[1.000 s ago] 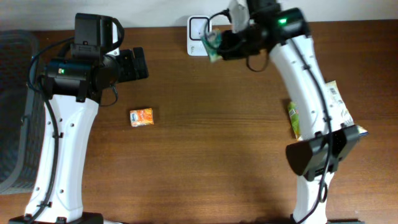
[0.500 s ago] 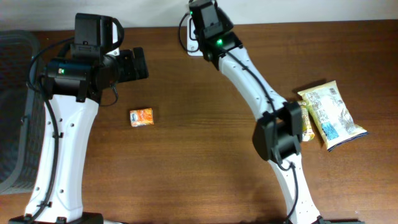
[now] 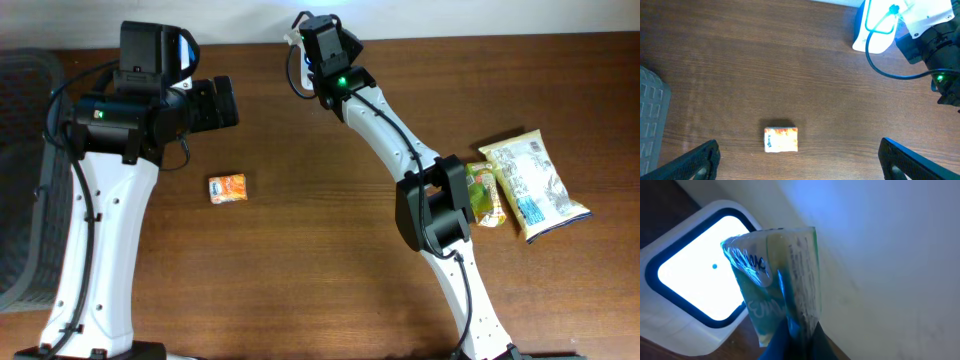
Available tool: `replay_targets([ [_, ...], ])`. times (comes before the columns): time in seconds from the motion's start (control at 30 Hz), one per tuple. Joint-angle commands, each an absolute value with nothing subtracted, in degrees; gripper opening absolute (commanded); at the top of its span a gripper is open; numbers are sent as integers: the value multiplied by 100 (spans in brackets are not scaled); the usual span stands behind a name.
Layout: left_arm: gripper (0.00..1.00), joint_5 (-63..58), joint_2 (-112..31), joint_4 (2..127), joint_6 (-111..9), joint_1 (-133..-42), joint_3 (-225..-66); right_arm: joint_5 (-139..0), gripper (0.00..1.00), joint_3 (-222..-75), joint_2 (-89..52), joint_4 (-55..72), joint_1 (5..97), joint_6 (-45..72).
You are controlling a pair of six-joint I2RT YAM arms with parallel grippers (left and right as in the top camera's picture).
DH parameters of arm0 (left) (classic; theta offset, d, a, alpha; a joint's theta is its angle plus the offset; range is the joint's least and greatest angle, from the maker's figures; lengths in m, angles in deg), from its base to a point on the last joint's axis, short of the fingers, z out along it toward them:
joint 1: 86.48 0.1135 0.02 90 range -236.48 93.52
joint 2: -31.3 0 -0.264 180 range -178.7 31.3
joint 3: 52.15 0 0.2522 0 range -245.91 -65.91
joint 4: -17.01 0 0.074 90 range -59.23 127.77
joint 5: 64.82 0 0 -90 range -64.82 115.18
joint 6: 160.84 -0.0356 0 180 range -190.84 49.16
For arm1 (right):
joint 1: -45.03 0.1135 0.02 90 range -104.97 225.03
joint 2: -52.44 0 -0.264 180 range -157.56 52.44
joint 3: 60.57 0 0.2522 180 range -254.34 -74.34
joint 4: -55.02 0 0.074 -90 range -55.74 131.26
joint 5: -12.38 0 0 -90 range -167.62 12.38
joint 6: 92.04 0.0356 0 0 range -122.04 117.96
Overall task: Scan the item barcode
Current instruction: 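Hold the blue tissue pack in front of the scanner window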
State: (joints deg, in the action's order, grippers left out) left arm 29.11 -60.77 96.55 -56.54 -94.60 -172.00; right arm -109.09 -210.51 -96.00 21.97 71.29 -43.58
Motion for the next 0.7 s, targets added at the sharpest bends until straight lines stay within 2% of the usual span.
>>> replay_targets([
  [0.0, 99, 2952, -6007, 9644, -5726, -9456, -17224, -10815, 4, -21056, -9775, 2225, 7134, -4360],
  [0.67, 99, 2954, -6007, 9644, -5726, -9456, -17224, -11193, 4, -21065, -9657, 2457, 7252, -4367],
])
